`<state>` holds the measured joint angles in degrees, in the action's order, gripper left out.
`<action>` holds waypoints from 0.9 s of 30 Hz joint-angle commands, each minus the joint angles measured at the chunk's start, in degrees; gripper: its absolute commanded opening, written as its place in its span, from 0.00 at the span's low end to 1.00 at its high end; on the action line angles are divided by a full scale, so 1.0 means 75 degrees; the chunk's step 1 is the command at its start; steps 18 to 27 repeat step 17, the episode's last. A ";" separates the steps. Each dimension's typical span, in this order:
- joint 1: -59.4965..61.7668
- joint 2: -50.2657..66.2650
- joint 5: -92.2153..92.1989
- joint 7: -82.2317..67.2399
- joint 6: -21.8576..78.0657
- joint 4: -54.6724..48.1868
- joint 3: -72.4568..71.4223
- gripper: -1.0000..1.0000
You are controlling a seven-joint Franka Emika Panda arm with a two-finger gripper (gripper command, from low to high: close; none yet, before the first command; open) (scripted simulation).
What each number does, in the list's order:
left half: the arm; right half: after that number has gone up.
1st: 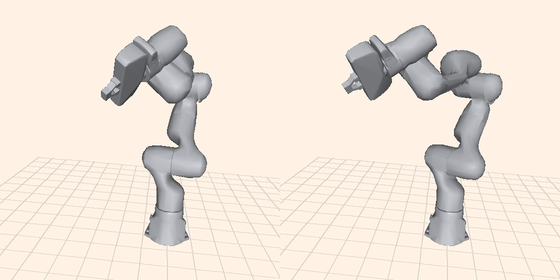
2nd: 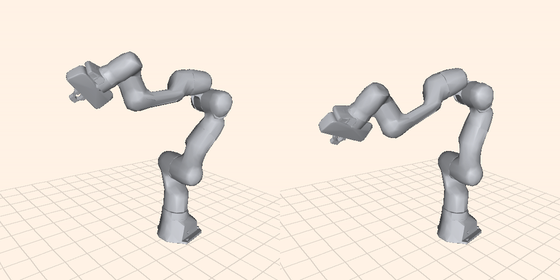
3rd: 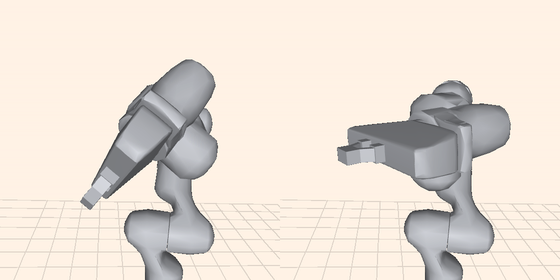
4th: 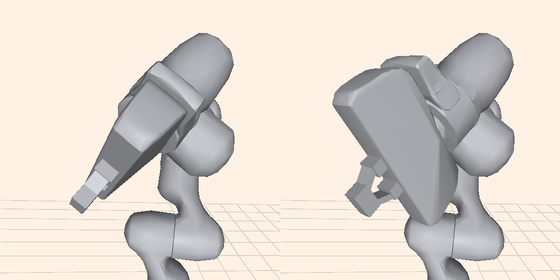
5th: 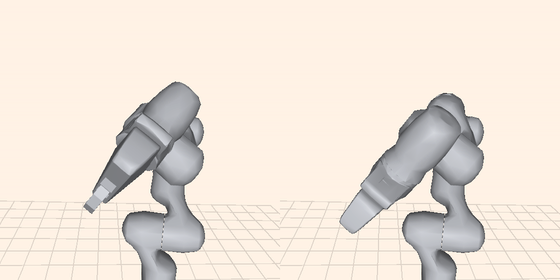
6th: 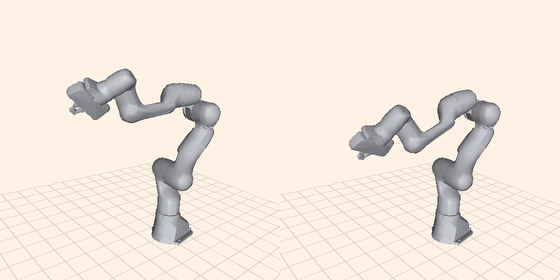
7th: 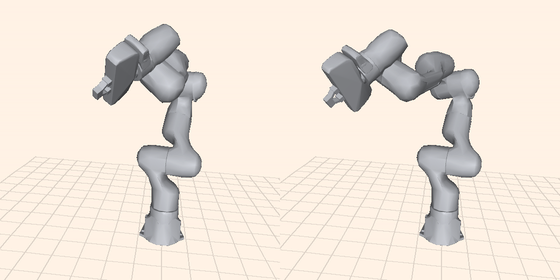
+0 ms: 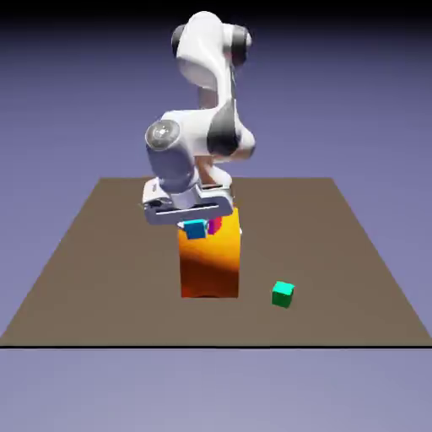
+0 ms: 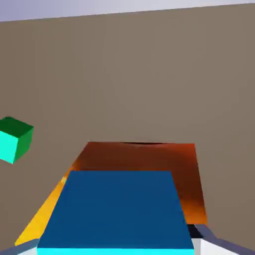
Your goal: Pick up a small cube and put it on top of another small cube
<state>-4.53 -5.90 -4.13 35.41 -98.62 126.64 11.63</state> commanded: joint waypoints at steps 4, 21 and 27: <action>0.0143 -0.1108 0.0505 0.0167 0.0313 0.0622 -0.0547 0.00; 0.0315 -0.2307 0.1102 0.0375 -0.0408 0.2349 -0.1123 1.00; 0.0315 -0.2307 0.1102 0.0375 -0.0408 0.2349 -0.1123 1.00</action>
